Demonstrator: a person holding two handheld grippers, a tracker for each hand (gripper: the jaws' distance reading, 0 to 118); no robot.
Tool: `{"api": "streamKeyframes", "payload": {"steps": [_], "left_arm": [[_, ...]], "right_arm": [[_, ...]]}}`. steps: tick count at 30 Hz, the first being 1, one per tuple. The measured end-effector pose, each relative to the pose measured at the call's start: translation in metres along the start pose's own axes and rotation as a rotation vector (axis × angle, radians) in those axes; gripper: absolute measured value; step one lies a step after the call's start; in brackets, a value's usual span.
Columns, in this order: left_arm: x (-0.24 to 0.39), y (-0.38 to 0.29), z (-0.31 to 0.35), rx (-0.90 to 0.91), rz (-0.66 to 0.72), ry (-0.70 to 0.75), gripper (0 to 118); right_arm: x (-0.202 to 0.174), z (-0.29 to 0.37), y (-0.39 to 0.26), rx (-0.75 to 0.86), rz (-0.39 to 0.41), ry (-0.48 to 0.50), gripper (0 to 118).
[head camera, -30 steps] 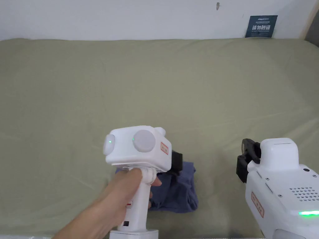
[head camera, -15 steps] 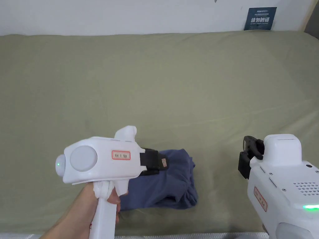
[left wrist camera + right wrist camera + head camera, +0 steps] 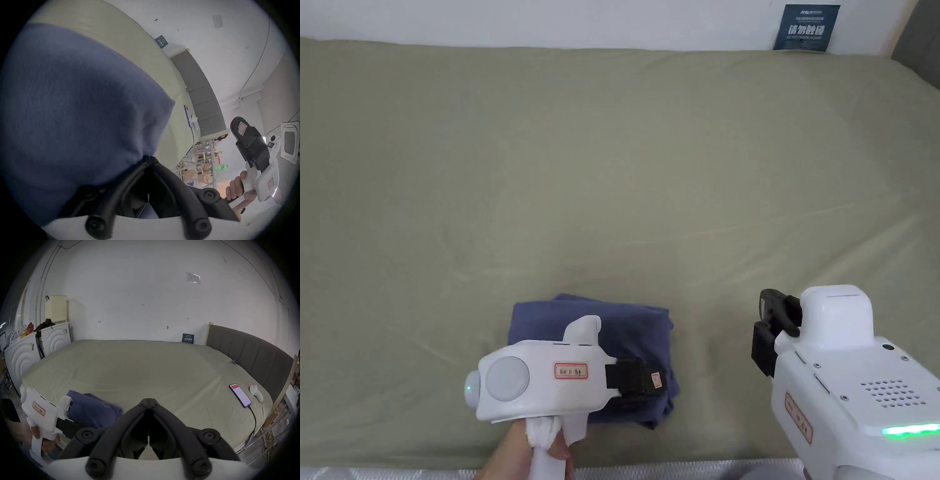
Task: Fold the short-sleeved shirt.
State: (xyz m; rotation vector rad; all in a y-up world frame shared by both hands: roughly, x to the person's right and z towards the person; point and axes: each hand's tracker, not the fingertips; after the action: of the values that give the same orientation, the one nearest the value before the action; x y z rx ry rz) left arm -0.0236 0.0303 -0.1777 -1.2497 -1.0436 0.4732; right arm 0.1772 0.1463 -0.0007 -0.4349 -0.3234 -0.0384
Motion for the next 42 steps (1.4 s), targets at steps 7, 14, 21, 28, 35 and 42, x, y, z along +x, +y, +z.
{"api": "streamKeyframes", "payload": {"steps": [7,14,21,28,35,42], "left_arm": [[0.021,0.013,0.061,0.075,-0.068,-0.003,0],[0.007,0.031,0.153,0.219,-0.098,0.168,0],[-0.031,0.033,0.177,0.178,-0.054,0.250,0],[-0.060,0.047,0.167,0.098,0.012,0.176,2],[-0.089,0.067,0.142,0.000,0.088,0.040,118],[-0.105,0.078,0.094,-0.063,0.258,-0.216,111]], "right_arm": [[-0.007,-0.009,0.002,-0.088,-0.076,0.197,0],[-0.031,-0.085,-0.009,-0.410,-0.405,0.738,0],[-0.035,-0.183,-0.051,-0.693,-0.579,0.884,0],[-0.008,-0.223,-0.079,-0.832,-0.877,1.045,0],[-0.006,-0.226,-0.083,-0.851,-0.902,1.080,0],[-0.008,-0.225,-0.085,-0.846,-0.924,1.091,0]]}}
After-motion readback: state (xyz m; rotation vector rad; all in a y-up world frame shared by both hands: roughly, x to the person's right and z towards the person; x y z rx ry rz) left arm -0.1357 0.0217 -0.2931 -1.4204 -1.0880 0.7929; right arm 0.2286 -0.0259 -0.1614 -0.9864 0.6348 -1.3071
